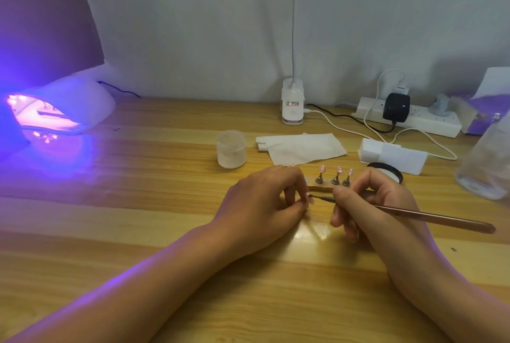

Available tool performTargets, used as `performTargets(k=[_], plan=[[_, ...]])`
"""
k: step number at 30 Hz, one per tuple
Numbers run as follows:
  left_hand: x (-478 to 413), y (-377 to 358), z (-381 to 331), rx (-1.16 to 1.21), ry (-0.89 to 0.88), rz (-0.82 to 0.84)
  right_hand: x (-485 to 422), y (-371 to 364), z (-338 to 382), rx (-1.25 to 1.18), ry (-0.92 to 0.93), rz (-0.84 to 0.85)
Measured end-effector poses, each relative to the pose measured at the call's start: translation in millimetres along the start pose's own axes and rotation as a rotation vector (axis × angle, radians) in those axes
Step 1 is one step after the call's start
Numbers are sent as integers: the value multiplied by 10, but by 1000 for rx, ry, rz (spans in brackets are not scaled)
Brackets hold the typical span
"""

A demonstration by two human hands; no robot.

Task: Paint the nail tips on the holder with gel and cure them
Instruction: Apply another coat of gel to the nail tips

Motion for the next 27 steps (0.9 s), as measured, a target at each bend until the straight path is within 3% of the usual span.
performTargets(k=[16, 22, 27], plan=[[-3, -1, 5, 35, 19, 19, -13, -7, -1, 143, -12, 22], [0, -3, 15, 61, 27, 23, -17, 25, 15, 69, 44, -21], [-9, -15, 35, 69, 45, 39, -20, -33, 12, 78, 28, 40]])
Point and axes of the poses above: each hand's wrist, its own x-axis away from the middle knuckle, its own y-axis out of the back of the hand, z = x × y, the point moved 6 cm from there along -x, towards the middle knuckle, and after that the axes turned 13 degrees about -x, right-handed, at the moved point
